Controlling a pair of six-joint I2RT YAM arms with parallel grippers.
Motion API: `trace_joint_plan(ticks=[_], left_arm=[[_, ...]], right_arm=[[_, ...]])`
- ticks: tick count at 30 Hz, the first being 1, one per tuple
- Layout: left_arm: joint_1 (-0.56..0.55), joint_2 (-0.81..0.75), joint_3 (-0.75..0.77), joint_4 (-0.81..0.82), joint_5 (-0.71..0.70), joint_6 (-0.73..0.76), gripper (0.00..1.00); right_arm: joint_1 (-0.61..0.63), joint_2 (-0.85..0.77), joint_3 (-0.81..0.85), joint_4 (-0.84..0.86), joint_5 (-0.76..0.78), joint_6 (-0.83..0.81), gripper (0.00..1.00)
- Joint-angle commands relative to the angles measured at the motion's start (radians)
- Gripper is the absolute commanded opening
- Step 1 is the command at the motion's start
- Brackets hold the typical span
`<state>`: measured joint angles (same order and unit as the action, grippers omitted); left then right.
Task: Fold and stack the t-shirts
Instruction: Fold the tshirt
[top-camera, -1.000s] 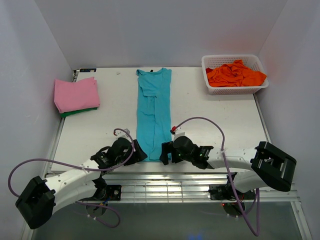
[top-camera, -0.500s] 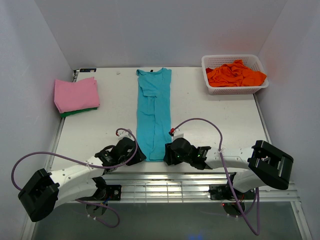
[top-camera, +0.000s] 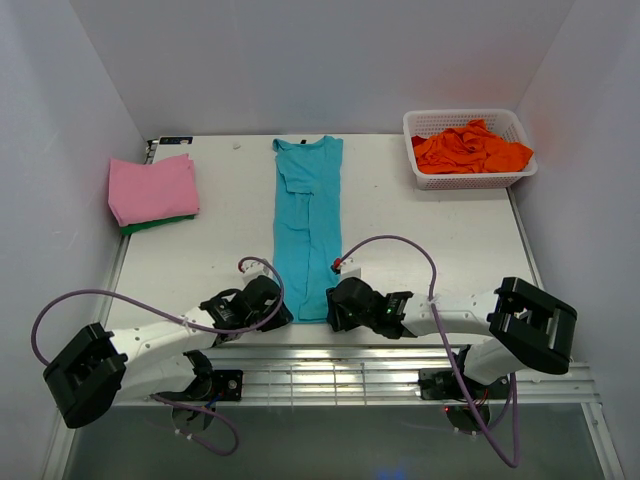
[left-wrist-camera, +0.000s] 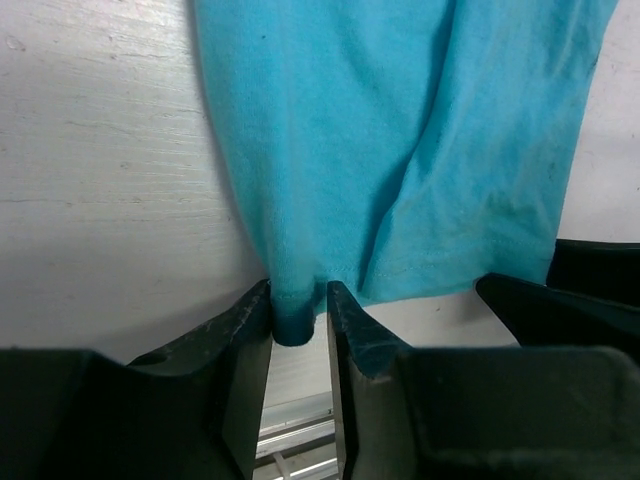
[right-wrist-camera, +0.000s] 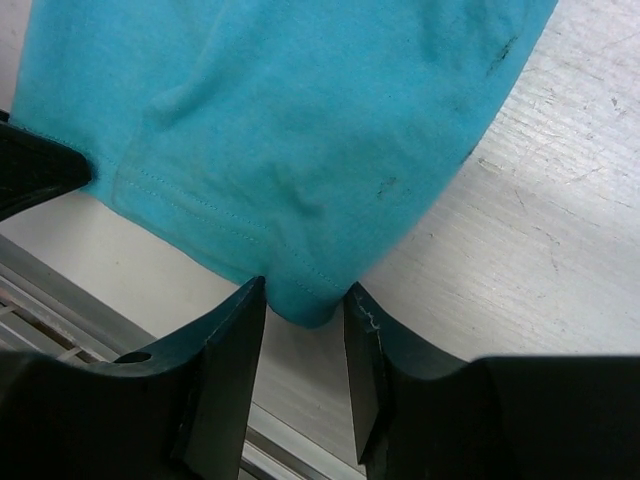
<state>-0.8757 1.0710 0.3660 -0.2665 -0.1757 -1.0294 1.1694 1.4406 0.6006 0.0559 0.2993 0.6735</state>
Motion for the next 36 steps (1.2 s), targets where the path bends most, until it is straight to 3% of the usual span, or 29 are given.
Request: trace_joint_plan(ticks=[1,5,15,22,24,25,28,36], left_arm=[[-0.026,0.034,-0.033,-0.188,-0.028,-0.004,0.4],[-0.039,0.017,-0.029,-0.208,-0.034,-0.018,0.57],[-0.054,0.047,-0.015,-0.24,-0.079,-0.061,0.54],[-0.062,0.07,-0.007,-0.241,-0.088,-0.064,0.37],[-0.062,0.079,-0.002,-0.241,-0.091,-0.064,0.21],[-0.062,0.093,0.001,-0.24,-0.093,-0.064,0.14],[-0.065,0.119,0.007,-0.237,-0.094,-0.06,0.02],[-0.077,0.15,0.021,-0.237,-0.097,-0.04,0.0]], right_arm=[[0.009,0.003,0.034,-0.008,0.029,-0.003,0.44],[0.009,-0.003,0.034,-0.014,0.034,-0.003,0.51],[0.01,0.009,0.037,-0.011,0.046,-0.006,0.48],[0.009,0.015,0.031,-0.007,0.054,-0.008,0.4],[0.012,0.015,0.028,-0.005,0.057,-0.009,0.33],[0.01,0.017,0.028,-0.007,0.061,-0.009,0.22],[0.01,0.02,0.03,-0.014,0.073,-0.011,0.11],[0.01,0.021,0.033,-0.028,0.07,-0.018,0.08]])
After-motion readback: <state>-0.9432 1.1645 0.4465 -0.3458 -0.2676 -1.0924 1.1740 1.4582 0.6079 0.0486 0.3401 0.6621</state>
